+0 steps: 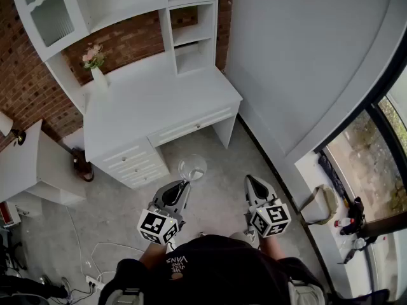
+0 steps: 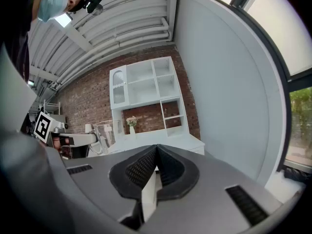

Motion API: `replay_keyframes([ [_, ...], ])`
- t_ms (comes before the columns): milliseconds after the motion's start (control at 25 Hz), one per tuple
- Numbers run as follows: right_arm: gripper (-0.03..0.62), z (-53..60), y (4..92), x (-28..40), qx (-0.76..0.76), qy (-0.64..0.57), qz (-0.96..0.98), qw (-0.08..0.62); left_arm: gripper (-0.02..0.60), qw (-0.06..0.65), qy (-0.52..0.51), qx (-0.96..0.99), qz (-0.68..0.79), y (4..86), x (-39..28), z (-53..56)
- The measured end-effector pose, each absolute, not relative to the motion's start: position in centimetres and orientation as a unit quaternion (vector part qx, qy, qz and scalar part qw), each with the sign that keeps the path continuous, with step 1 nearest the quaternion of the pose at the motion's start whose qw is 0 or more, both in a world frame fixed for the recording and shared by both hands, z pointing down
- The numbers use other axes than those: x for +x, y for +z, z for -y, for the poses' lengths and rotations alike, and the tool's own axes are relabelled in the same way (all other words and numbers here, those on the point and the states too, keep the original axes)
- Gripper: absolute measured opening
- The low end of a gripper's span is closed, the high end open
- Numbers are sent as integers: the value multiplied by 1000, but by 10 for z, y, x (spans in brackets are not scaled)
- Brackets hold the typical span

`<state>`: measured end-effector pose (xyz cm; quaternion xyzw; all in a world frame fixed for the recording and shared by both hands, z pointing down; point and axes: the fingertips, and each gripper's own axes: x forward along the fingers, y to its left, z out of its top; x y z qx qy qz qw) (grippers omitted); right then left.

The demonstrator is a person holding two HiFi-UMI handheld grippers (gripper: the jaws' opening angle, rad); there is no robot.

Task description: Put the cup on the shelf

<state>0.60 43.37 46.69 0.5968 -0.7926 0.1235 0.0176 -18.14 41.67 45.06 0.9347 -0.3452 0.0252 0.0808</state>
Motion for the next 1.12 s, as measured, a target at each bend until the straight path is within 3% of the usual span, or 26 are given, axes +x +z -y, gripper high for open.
replay_keyframes([
  [600,-5,-421,468,-1,581,129,804,-4,32,86,34,935,342,461,-178,-409],
  [1120,-5,-340,476,55,557,141,819,10,32,89,30,928,361,459,-116,-326],
])
